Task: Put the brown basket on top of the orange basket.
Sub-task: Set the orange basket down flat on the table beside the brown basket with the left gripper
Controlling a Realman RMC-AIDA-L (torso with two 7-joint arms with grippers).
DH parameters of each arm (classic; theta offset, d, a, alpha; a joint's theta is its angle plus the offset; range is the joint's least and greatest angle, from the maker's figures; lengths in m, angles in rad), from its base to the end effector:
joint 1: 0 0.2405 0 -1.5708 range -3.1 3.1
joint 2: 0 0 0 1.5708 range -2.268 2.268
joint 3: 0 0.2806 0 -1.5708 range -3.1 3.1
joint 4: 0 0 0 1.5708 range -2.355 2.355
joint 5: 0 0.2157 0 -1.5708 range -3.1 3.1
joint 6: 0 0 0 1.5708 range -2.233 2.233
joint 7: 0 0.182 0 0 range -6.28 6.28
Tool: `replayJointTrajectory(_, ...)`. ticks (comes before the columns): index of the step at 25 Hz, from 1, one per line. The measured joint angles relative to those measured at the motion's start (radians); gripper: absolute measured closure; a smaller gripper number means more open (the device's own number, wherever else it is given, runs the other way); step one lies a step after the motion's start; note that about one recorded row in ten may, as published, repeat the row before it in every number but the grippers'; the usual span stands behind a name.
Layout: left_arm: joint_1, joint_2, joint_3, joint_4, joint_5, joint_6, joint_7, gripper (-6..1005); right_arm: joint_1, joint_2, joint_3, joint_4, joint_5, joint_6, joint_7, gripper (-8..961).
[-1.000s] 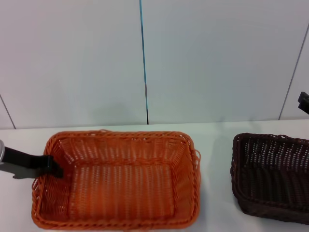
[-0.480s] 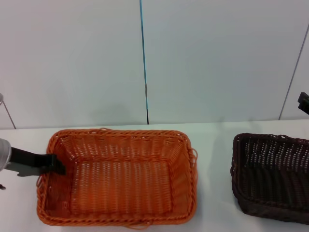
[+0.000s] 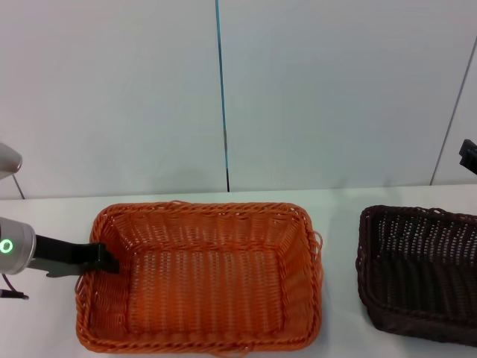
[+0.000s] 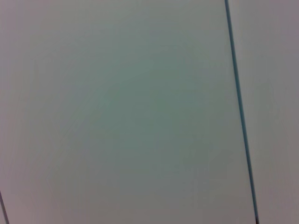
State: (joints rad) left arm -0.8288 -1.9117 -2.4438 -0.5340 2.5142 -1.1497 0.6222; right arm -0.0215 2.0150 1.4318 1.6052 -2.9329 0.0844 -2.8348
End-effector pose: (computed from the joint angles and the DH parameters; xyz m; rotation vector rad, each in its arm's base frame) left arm -0.3025 0.4709 0.0043 -2.0659 -1.6568 -0.1479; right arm 0.2380 0.3880 0.0668 -0.9306 -1.7969 -1.5254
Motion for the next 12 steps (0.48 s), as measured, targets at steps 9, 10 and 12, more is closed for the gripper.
replayJointTrajectory(9, 0.017, -0.020, 0.001, -0.002, 0.000, 0.027, 0.010, 833, -0.005, -0.004, -0.001, 0.005, 0.000, 0.000, 0.000, 37)
replayJointTrajectory(10, 0.018, -0.024, 0.000, -0.002, 0.000, 0.030, 0.019, 833, -0.005, -0.004, 0.000, 0.006, 0.000, 0.004, 0.000, 37)
replayJointTrajectory(12, 0.018, -0.033, 0.001, -0.003, 0.000, 0.034, 0.039, 832, -0.003, -0.004, 0.002, 0.010, 0.000, 0.016, 0.000, 37)
